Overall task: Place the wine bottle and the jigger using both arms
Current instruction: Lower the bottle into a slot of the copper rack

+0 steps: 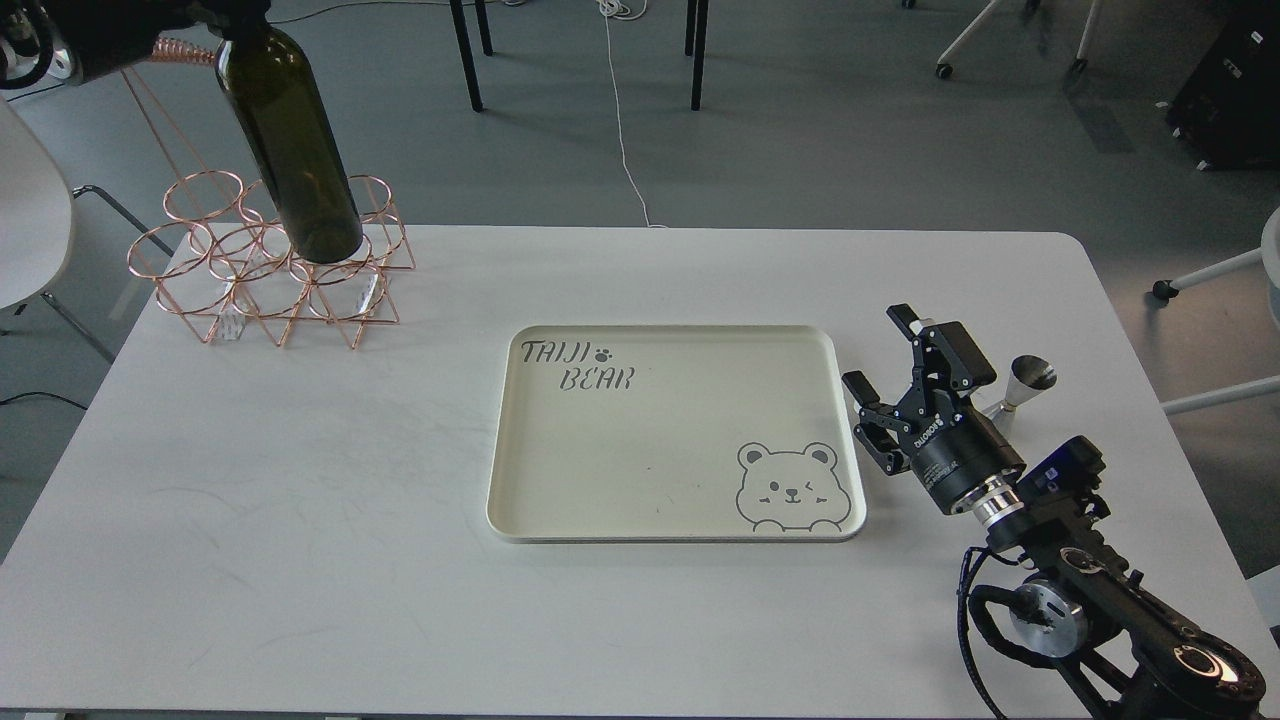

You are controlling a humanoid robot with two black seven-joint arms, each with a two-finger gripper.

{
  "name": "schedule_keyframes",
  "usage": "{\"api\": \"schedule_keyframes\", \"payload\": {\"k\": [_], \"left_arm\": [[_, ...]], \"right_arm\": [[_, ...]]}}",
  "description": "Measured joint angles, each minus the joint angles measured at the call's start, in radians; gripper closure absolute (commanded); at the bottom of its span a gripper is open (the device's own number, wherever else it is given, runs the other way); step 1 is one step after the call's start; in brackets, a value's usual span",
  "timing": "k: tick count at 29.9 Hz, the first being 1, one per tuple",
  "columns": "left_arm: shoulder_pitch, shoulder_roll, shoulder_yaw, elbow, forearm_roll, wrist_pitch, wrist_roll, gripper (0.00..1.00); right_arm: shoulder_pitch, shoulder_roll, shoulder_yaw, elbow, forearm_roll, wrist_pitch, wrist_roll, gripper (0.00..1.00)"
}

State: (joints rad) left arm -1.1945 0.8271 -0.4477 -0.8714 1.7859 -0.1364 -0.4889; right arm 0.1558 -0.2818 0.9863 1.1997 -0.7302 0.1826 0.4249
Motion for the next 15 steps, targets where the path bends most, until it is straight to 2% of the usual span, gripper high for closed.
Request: {"api": "schedule_keyframes", "payload": {"k": [15], "left_arm": [[0.0,-0.012,0.01,0.001,0.0,0.005,0.0,0.92]], "right_arm": [[-0.005,0.0,0.0,0.001,0.0,0.0,0.0,0.02]]}}
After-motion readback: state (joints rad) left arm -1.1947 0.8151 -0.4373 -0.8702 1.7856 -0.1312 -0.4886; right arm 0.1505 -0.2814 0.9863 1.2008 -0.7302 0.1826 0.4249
